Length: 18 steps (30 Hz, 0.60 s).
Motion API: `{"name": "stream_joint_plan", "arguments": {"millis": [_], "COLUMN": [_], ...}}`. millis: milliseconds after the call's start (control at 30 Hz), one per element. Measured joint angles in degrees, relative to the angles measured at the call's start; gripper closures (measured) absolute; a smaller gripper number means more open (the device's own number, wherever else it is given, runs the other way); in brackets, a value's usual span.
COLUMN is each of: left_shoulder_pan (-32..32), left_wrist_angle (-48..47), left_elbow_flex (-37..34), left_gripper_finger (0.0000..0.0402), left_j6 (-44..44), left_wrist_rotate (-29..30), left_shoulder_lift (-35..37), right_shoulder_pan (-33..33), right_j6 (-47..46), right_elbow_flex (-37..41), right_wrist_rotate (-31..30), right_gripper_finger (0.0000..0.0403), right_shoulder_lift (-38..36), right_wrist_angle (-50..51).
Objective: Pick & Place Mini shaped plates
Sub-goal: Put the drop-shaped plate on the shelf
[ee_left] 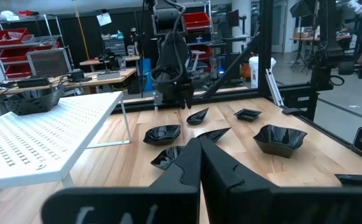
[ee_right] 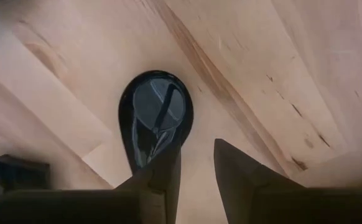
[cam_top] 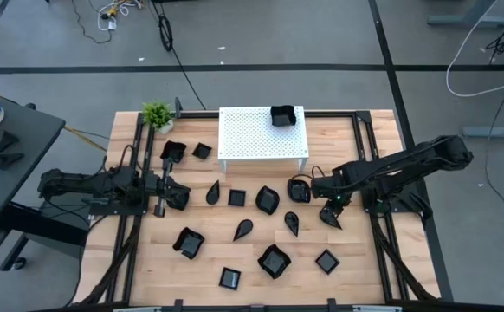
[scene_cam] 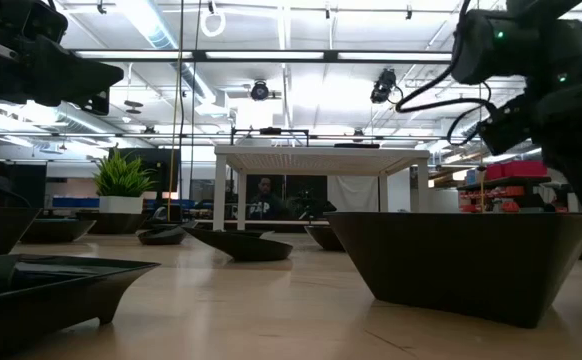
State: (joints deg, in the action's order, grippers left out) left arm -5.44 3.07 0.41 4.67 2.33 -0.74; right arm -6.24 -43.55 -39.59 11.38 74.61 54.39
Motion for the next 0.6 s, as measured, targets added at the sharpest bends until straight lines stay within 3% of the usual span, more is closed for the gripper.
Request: {"name": "stream_joint_plan", "arguments": {"millis": [600], "left_shoulder_pan": [0.0], "left_wrist_angle": [0.0], "left_elbow_flex": [0.0], "left_gripper_finger": [0.0399], "left_j6": [0.0], "left_wrist_rotate": [0.0], "left_shoulder_lift": [0.0], "right_shoulder_pan": [0.0], "right_j6": [0.5], "right_elbow_flex": [0.0], "right_wrist_rotate": [0.0], "right_gripper_finger": [0.0302], "right_shoulder_lift": [2.9], "right_wrist_angle": [-5.4]}}
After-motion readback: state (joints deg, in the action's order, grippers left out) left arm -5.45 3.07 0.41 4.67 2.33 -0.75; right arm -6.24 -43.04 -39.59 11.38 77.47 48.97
